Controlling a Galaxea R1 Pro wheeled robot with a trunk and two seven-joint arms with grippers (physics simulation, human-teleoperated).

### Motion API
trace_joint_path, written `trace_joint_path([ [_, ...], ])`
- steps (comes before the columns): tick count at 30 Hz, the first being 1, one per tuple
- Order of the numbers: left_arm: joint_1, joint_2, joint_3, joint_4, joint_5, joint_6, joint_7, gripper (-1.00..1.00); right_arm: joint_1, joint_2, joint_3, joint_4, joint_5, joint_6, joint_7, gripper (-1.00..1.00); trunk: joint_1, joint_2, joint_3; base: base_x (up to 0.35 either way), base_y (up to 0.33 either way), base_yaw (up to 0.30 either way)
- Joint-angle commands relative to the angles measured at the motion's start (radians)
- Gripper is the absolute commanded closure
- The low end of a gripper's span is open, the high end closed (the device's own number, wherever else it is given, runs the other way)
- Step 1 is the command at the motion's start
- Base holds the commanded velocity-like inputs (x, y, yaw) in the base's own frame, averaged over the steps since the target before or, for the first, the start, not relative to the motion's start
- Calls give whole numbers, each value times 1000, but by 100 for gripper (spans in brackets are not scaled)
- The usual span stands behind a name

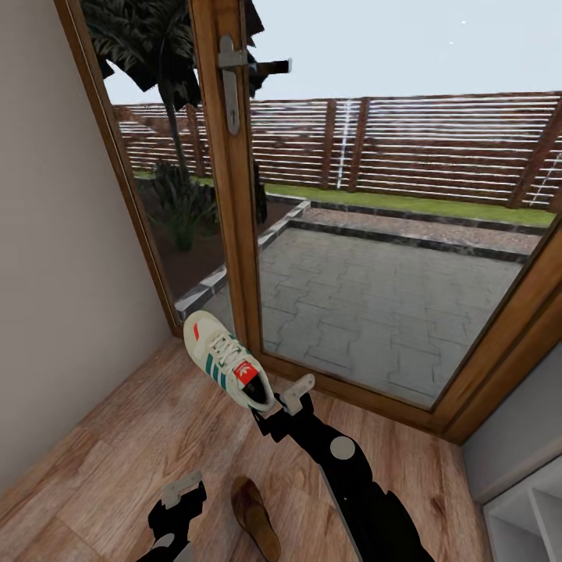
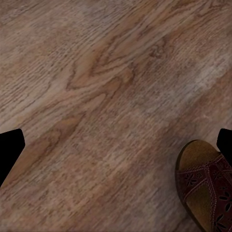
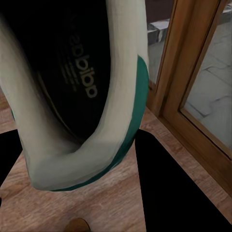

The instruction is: Pick up the two gym shoes and the two sandals from the corridor floor and place them onto the hallstand (shoe rack) in the corridor, making sure they are on the rack and not on the floor. Arrange them so the two gym shoes are next to each other and the two sandals are next to each other.

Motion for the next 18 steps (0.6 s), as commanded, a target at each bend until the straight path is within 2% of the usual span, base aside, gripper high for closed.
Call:
trace_joint_path([
  [1,-1,0,1,0,1,-3,2,-100,0,0,-1,-2,8,5,7,100,0,0,-1,0,0,0],
  [13,-1,-3,1,-3,0,-4,2,-100,0,0,-1,-2,8,5,6,100,0,0,-1,0,0,0],
  [18,-13,-19,1,-13,-1,-2,2,-100,0,0,0,-2,8,5,7,100,0,0,-1,0,0,0],
])
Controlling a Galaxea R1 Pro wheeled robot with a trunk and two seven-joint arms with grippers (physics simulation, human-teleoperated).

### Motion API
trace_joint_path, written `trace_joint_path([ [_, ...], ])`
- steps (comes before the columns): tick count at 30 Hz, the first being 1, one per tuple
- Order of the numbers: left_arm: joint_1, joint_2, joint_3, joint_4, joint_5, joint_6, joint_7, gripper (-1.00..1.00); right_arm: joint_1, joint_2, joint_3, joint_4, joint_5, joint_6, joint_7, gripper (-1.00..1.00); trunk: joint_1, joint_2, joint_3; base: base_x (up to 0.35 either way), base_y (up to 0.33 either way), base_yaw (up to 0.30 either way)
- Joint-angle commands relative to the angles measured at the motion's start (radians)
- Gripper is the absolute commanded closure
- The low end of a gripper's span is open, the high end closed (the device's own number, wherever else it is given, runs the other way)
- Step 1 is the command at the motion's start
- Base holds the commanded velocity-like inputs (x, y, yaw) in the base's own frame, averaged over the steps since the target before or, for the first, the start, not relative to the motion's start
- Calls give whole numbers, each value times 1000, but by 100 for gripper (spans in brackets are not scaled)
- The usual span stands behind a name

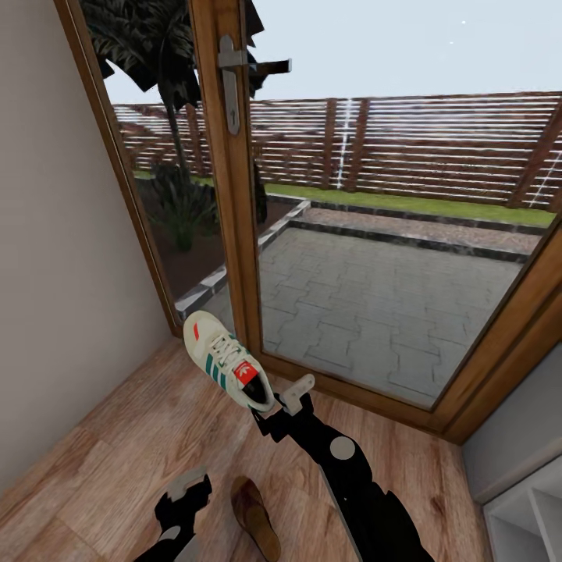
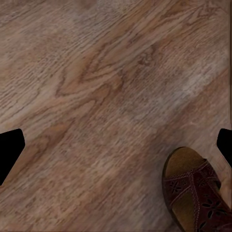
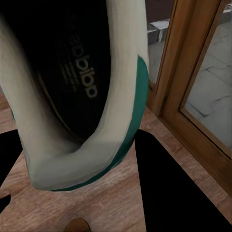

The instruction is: Pick up the two gym shoes and the two sandals from the corridor floor and place them onto the hallstand (shoe rack) in the corridor, making sure they are on the rack and not on the floor. Arrange them so the two gym shoes are next to each other and the two sandals are next to each other.

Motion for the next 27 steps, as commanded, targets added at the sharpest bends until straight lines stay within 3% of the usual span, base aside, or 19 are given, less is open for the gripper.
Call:
trace_joint_path([
  [1,-4,-5,2,0,1,-3,1,-100,-1,0,-1,-2,8,5,6,100,0,0,-1,0,0,0],
  [15,-9,-18,6,1,7,9,-91,-100,-1,0,-2,-2,8,5,7,100,0,0,-1,0,0,0],
  [27,-3,-16,11,5,9,-2,-91,-100,0,0,-2,-2,8,5,7,100,0,0,-1,0,0,0],
])
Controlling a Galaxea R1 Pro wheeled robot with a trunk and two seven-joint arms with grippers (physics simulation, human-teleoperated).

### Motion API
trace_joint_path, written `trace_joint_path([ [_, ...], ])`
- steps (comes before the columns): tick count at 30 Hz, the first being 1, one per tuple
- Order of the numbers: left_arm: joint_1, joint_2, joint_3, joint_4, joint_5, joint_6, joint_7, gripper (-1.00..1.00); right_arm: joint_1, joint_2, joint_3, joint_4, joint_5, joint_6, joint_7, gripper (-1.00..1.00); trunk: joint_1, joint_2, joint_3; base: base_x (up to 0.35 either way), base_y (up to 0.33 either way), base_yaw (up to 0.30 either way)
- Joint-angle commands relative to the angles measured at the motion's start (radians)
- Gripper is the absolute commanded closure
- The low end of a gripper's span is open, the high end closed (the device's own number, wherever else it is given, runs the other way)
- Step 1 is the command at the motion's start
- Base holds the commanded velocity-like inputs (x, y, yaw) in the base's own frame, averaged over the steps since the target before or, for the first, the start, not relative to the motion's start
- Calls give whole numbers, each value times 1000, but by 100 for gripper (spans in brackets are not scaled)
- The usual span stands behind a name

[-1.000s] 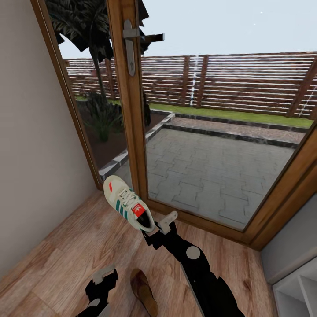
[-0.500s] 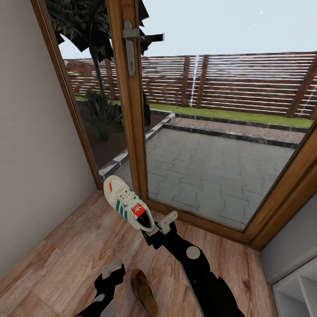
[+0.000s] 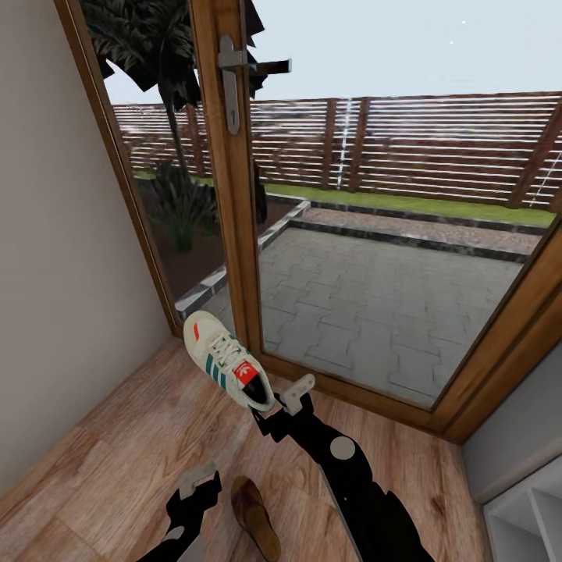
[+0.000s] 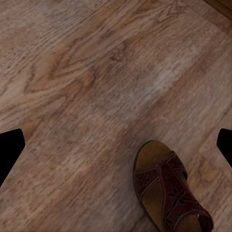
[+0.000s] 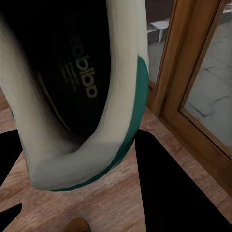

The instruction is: Pick up the two gym shoes and the two sandals from the corridor floor and place them onto the hallstand (shoe rack) in the corridor, making sure they are on the rack and not on the floor. Arrange them so the two gym shoes are next to each other and the two sandals are next to each other.

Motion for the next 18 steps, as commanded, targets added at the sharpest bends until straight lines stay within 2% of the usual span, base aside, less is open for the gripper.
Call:
trace_joint_path([
  [1,-1,0,0,2,1,-4,3,-100,-1,0,-1,-2,8,5,6,100,0,0,-1,0,0,0],
  [18,-1,2,-3,2,0,-3,2,-100,0,0,-9,-7,10,5,6,100,0,0,-1,0,0,0],
])
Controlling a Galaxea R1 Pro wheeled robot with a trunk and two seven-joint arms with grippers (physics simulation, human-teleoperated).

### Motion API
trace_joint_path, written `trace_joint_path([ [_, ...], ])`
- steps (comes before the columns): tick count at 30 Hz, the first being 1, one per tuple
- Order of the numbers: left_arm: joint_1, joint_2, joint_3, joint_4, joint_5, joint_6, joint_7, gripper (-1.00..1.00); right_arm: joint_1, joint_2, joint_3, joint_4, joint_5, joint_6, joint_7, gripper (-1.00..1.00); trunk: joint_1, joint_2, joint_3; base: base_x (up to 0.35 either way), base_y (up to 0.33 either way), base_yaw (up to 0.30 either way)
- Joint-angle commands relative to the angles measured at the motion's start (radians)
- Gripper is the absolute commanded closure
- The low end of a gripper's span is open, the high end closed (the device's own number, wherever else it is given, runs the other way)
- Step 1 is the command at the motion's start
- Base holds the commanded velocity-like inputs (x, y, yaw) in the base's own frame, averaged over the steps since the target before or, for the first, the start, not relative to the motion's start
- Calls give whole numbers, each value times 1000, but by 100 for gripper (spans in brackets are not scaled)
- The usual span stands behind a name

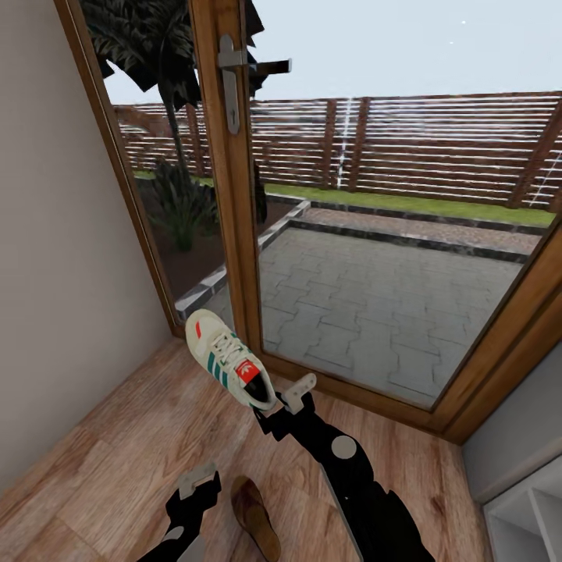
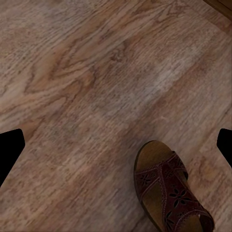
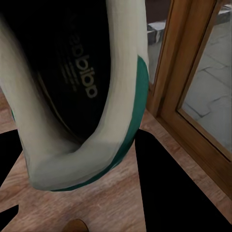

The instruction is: Pick up the two gym shoes and the two sandals from the corridor floor and place them onto the hallstand (shoe rack) in the corridor, making sure they are on the rack and not on the floor. Arrange them so the two gym shoes are next to each other and the two sandals are next to each other.

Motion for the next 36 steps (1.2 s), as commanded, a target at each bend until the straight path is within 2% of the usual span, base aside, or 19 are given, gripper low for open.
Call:
trace_joint_path([
  [1,-1,0,0,0,1,-3,3,-100,0,0,-2,-2,8,5,7,100,4,-7,-4,0,0,0],
  [15,-1,-6,-3,3,2,-1,0,-100,-1,0,-4,-4,8,6,6,100,57,-105,-55,0,0,0],
  [19,-1,-20,-2,6,3,1,-4,-100,-1,0,-3,-4,7,6,6,100,73,-133,-73,0,0,0],
  [23,-1,-46,-2,10,4,2,-5,-100,-1,0,-4,-5,7,6,6,100,88,-161,-92,0,0,0],
  [32,-1,-46,0,11,5,1,-5,-100,-1,0,-3,-5,1,6,7,100,122,-224,-134,0,0,0],
  [36,-1,-46,0,11,6,0,-6,-100,-1,0,0,-5,1,6,7,100,122,-224,-138,0,0,-24],
])
